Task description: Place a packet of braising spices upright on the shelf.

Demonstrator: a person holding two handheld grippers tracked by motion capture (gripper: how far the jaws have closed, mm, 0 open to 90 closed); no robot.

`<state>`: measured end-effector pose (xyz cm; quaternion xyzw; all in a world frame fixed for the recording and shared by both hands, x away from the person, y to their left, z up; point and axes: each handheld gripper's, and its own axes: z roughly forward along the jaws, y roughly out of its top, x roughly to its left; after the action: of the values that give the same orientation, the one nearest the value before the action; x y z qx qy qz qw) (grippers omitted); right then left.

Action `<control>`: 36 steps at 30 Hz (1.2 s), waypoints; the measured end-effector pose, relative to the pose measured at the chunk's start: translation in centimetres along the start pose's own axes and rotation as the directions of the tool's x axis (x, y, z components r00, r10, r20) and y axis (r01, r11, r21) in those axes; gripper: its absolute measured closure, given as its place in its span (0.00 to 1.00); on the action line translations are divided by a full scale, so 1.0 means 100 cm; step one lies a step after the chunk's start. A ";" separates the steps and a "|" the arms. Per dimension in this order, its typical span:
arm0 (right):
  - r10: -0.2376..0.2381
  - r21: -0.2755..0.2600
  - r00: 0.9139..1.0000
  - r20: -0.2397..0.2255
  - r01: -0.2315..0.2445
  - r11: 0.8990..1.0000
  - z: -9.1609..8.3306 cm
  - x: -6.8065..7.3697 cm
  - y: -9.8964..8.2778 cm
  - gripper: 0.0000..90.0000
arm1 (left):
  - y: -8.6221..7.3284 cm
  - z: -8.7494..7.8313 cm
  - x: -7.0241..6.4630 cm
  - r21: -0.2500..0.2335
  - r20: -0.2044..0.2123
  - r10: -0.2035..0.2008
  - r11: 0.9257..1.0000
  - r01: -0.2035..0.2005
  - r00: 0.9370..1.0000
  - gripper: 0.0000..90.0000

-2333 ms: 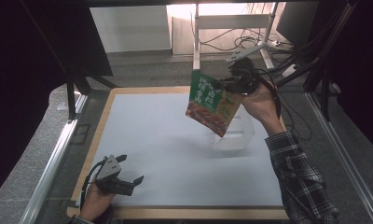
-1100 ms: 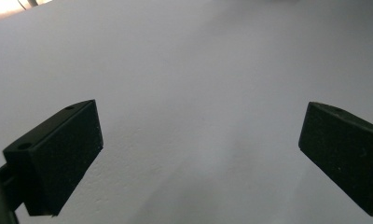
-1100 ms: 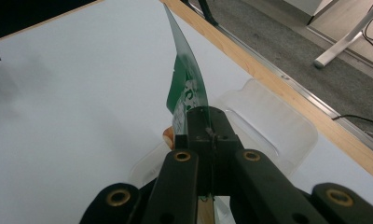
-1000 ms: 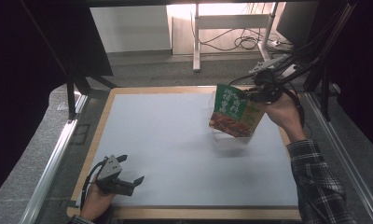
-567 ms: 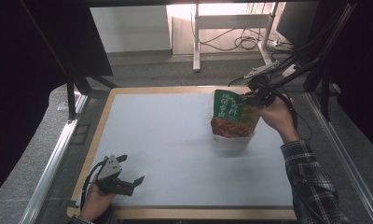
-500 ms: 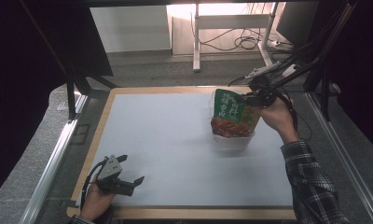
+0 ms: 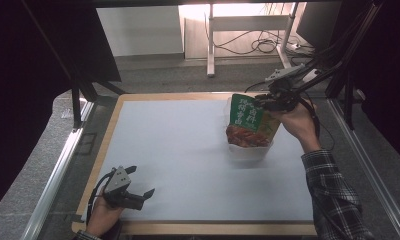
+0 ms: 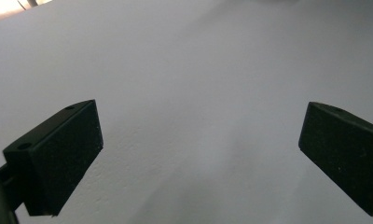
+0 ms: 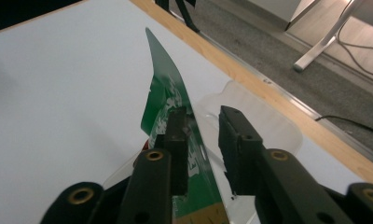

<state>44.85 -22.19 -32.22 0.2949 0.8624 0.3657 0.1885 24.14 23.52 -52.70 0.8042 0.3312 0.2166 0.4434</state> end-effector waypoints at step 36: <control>0.055 -0.105 0.998 0.028 -0.052 0.993 -0.041 -0.001 -0.001 0.49 | 0.001 0.000 -0.001 0.005 0.001 -0.005 1.000 0.005 1.000 0.00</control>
<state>42.62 -24.44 -29.56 0.3134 0.8310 0.4104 0.2070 24.14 23.43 -52.66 0.8045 0.3335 0.2146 0.4422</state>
